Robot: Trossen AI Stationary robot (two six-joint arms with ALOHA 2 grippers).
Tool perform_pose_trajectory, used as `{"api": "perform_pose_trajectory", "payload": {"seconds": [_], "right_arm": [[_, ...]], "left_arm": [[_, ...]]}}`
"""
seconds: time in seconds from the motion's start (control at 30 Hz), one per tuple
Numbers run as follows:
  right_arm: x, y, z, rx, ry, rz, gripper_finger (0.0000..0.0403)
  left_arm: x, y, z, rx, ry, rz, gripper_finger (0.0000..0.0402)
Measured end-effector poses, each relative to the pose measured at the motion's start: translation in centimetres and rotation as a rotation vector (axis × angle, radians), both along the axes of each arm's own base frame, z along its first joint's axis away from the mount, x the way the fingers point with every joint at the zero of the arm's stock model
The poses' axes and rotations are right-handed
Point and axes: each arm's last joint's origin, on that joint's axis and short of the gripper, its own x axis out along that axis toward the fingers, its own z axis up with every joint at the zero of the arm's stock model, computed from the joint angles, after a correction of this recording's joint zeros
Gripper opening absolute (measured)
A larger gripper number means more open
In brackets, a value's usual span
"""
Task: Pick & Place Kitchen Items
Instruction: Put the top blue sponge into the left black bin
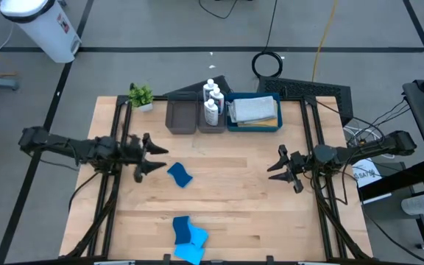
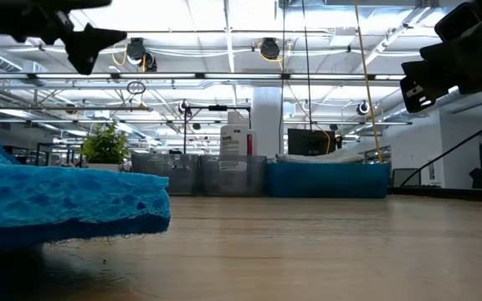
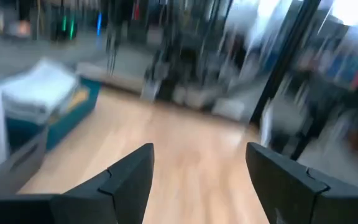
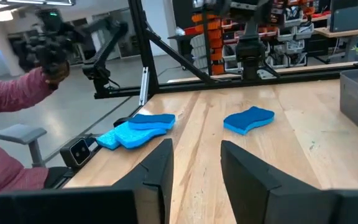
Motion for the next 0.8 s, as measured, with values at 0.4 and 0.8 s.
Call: {"api": "perform_pose_trajectory", "payload": {"seconds": [0.4,0.8], "right_arm": [[0.0,0.0,0.0,0.000,0.003,-0.016,0.0100],[0.1,0.0,-0.3,-0.006,0.032,-0.014,0.0100]], "left_arm": [[6.2,-1.5,-6.4,0.213,0.857,0.065,0.0257],[9.8,-2.0,-11.2,0.449,0.893,-0.009,0.0257]]}}
